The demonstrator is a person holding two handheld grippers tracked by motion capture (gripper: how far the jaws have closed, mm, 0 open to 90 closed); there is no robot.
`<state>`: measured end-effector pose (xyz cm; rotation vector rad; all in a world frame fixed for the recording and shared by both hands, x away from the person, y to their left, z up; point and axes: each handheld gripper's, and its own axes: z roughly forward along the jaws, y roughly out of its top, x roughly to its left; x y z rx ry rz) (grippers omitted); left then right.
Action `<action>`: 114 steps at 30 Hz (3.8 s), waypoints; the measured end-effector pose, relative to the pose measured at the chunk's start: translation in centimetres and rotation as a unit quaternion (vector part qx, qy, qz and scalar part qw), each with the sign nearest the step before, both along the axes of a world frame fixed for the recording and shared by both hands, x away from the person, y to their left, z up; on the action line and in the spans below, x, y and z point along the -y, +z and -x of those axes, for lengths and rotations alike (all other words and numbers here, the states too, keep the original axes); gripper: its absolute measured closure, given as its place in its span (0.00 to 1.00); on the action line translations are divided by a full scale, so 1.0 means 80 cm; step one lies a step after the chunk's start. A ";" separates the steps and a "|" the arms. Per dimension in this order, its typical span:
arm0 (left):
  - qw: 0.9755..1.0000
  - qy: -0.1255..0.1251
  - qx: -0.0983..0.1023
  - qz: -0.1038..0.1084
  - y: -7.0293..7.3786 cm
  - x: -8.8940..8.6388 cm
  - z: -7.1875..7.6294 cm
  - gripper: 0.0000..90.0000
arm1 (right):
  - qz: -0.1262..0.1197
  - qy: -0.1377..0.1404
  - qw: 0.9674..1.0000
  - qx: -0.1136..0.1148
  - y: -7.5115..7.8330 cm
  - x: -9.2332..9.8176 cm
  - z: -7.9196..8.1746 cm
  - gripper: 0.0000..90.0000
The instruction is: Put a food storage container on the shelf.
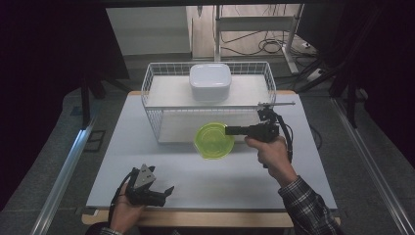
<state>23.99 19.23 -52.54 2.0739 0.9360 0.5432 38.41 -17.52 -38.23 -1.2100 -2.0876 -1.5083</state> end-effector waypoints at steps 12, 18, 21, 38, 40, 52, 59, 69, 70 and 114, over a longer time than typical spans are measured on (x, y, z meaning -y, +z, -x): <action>1.000 0.004 0.001 0.003 0.000 -0.002 -0.001 0.04 | -0.022 -0.015 1.000 0.007 0.046 0.005 -0.013 0.91; 1.000 0.003 0.001 0.002 0.000 -0.001 -0.001 0.04 | -0.031 -0.024 0.999 0.014 0.073 0.006 -0.021 0.91; 1.000 0.004 0.000 0.004 0.000 -0.001 -0.001 0.04 | -0.038 -0.028 0.999 0.018 0.085 0.006 -0.026 0.91; 1.000 0.003 -0.002 0.006 0.000 -0.001 -0.001 0.04 | -0.053 -0.086 0.994 0.040 0.149 -0.010 -0.071 0.91; 1.000 0.003 -0.003 0.006 0.000 -0.001 -0.001 0.04 | -0.053 -0.097 0.993 0.040 0.154 -0.014 -0.078 0.91; 1.000 -0.001 -0.003 0.007 0.000 0.000 -0.001 0.04 | -0.041 -0.156 0.986 0.042 0.167 -0.035 -0.113 0.91; 1.000 -0.004 -0.002 0.005 0.000 0.001 -0.001 0.04 | -0.034 -0.175 0.983 0.031 0.162 -0.042 -0.127 0.90; 1.000 -0.009 -0.004 0.004 0.000 0.003 0.000 0.04 | -0.032 -0.189 0.981 0.020 0.154 -0.047 -0.140 0.90; 1.000 -0.009 -0.004 0.004 0.000 0.003 0.000 0.04 | -0.031 -0.187 0.982 0.022 0.154 -0.047 -0.141 0.90; 1.000 -0.010 -0.006 0.002 -0.001 0.005 0.000 0.03 | 0.045 -0.133 0.981 0.133 0.150 -0.044 -0.120 0.14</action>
